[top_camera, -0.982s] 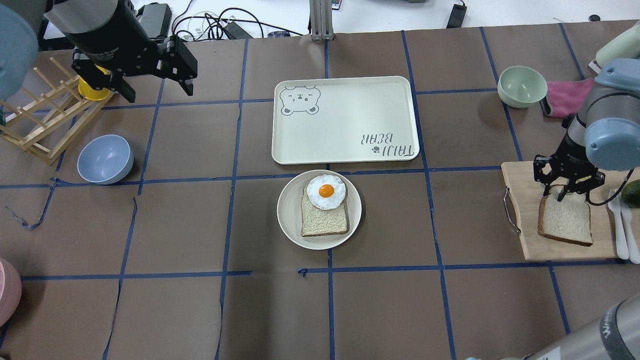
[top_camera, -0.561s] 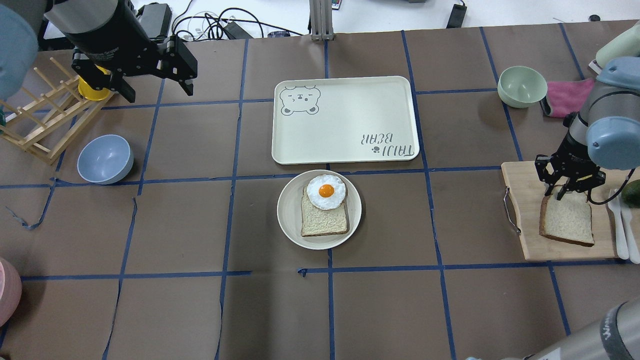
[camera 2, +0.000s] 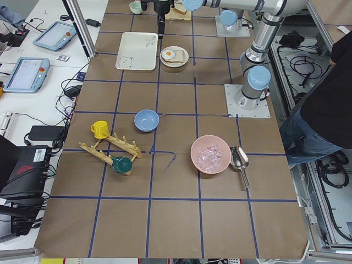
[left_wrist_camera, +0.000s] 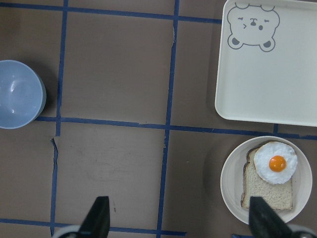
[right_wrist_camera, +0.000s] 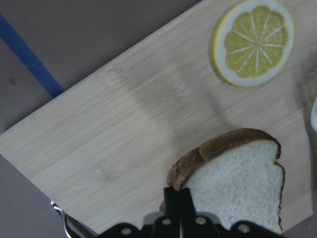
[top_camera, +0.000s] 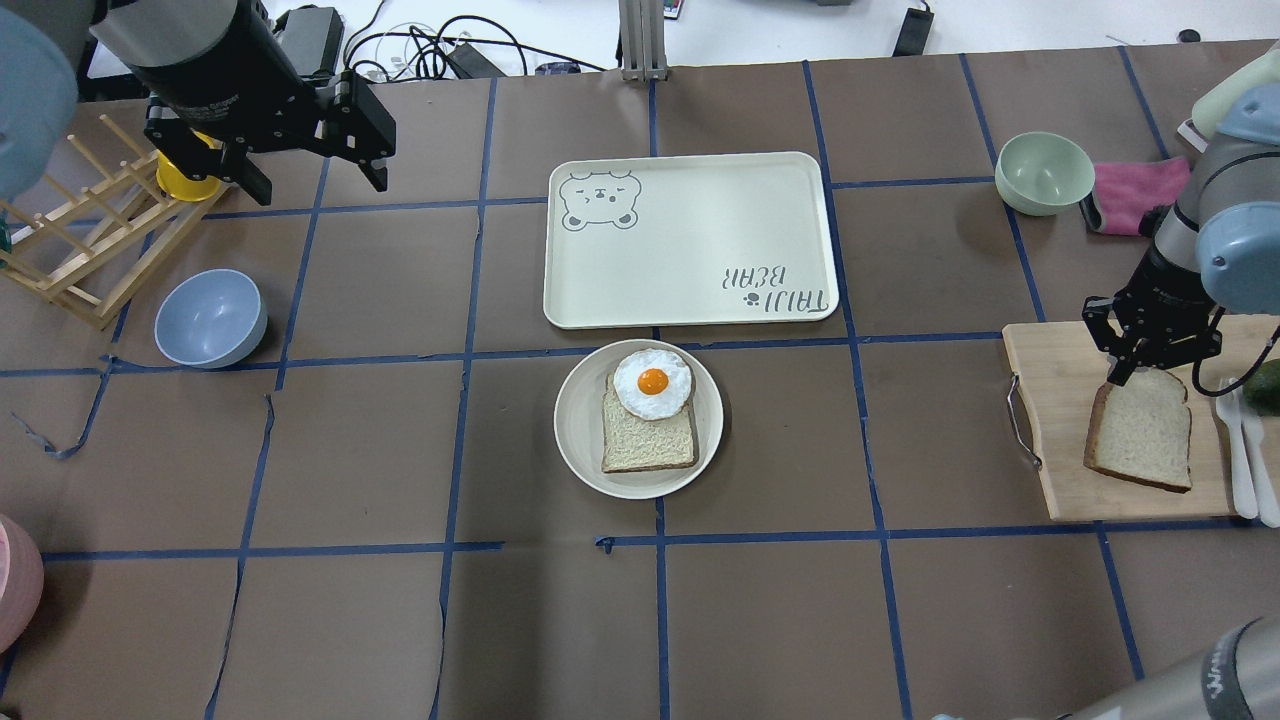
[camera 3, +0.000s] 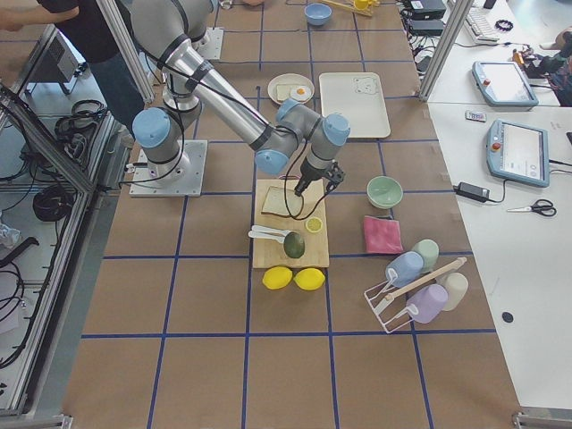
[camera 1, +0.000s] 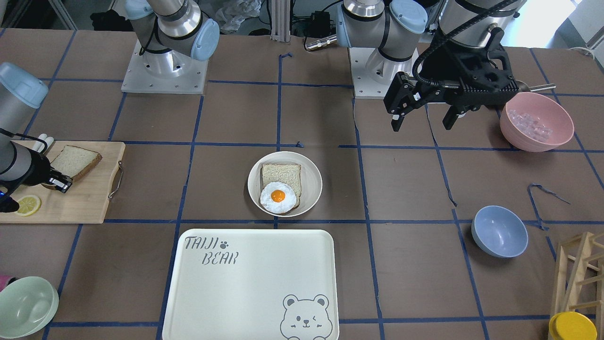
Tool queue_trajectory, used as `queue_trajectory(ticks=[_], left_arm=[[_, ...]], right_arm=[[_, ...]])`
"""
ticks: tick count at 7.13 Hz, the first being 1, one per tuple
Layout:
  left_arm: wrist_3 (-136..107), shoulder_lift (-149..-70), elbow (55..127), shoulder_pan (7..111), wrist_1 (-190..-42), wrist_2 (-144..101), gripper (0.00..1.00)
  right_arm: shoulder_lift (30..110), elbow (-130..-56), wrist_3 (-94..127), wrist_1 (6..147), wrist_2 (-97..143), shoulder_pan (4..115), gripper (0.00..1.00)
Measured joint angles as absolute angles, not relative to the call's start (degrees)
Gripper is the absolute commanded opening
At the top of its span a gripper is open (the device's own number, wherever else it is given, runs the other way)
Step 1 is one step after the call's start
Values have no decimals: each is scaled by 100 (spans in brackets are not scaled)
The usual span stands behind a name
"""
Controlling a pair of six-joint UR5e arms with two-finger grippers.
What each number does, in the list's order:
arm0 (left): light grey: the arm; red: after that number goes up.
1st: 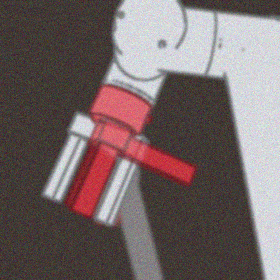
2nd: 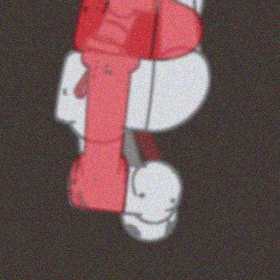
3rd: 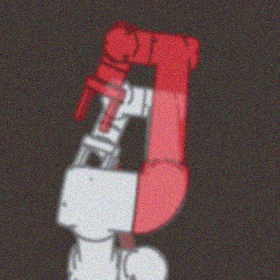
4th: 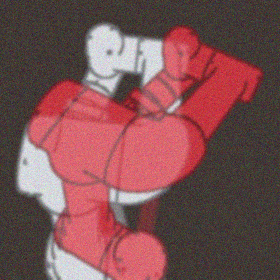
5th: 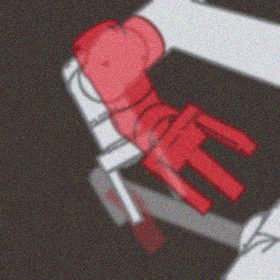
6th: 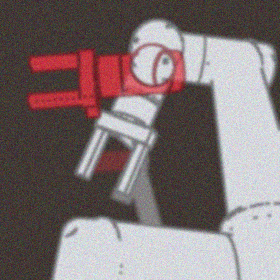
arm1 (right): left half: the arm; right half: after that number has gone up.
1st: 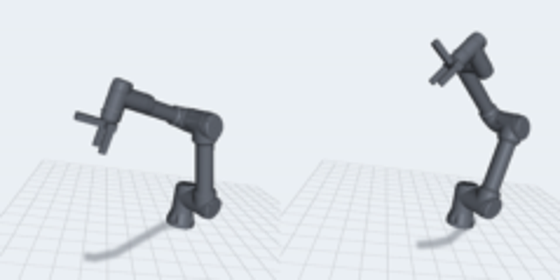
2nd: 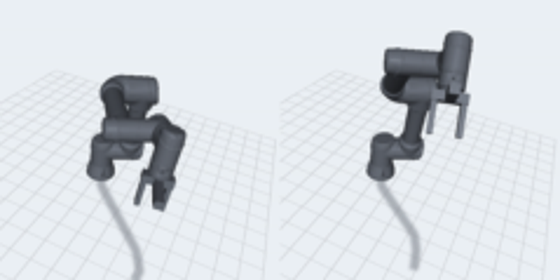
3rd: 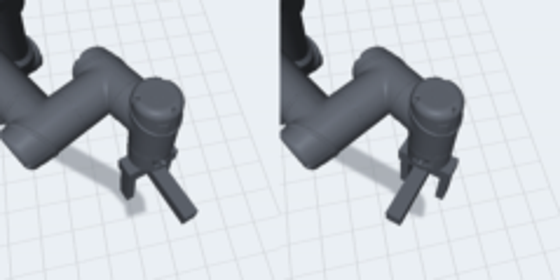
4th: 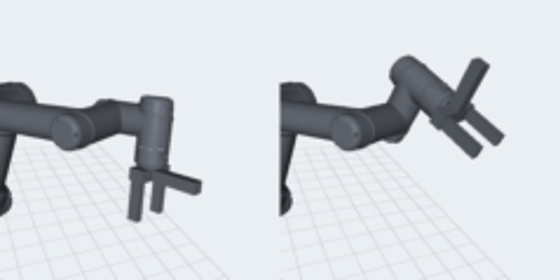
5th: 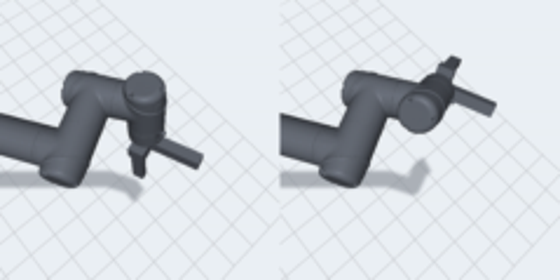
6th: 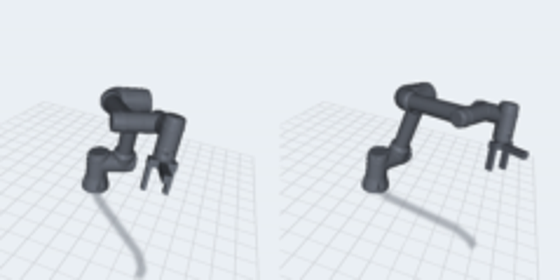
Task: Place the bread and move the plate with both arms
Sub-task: 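Lift the bread slice with the right gripper toward the plate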
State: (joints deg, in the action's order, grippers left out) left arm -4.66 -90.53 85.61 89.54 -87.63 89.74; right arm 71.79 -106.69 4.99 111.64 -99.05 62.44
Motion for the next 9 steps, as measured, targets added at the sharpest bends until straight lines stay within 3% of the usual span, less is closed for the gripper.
queue_trajectory(ticks=[3,5,9], left_arm=[[-466,-9053,8562,8953,-8763,8974,100],[-466,-9053,8568,8954,-8763,8974,100],[-466,-9053,8568,8949,-8763,8974,100]], right_arm=[[7497,-10391,524,10613,-9827,6378,0],[7638,-9559,579,9447,-9832,6757,0],[7627,-8815,1814,8698,-9713,8491,0]])
